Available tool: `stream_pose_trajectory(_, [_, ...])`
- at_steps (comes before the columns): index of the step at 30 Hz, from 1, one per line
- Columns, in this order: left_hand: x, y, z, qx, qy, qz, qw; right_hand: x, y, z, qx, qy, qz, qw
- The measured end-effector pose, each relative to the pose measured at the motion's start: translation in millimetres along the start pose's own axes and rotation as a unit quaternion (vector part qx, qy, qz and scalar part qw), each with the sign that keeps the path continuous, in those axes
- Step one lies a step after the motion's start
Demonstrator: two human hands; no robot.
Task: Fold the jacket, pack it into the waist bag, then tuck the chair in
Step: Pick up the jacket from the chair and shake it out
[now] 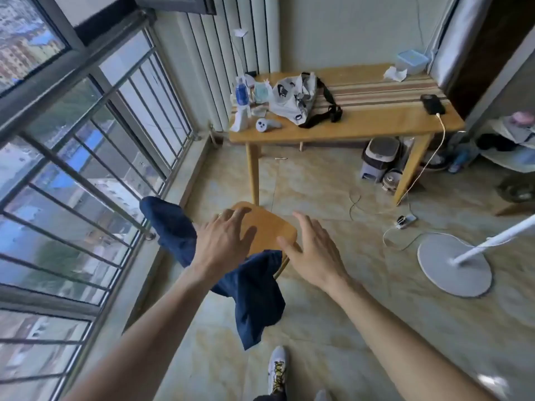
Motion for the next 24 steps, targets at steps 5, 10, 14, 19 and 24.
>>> stream_pose_trajectory(5, [44.5, 84.4, -1.0, 0.084, -0.040, 0.012, 0.996, -71.4, 134.7, -28.4, 0.131, 0.133, 0.009, 0.982])
stream_pose_trajectory(10, [69.9, 132.8, -4.8, 0.125, -0.049, 0.024, 0.991, -111.8, 205.1, -59.8, 0.177, 0.221, -0.089, 0.955])
stream_pose_trajectory(14, [78.4, 138.0, -8.3, 0.133, -0.047, 0.048, 0.989, -106.9, 210.2, -74.1, 0.131, 0.286, -0.206, 0.926])
stream_pose_trajectory(19, [72.9, 121.9, -28.5, 0.161, -0.015, 0.055, 0.985, -45.5, 167.7, -91.6, 0.078, 0.301, -0.320, 0.895])
stream_pose_trajectory(24, [48.8, 52.5, -75.5, 0.044, 0.002, 0.150, 0.988, 50.5, 61.8, -115.8, -0.012, 0.130, -0.335, 0.933])
Point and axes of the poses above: each hand's wrist, its own z-axis away from the middle knuckle, its own y-axis out of the palm, x = y × z, the point moved 8 cm from there along -z, towards the middle knuckle, and after that the axes turned 7 degrees about -x, right-handed, at the moved point
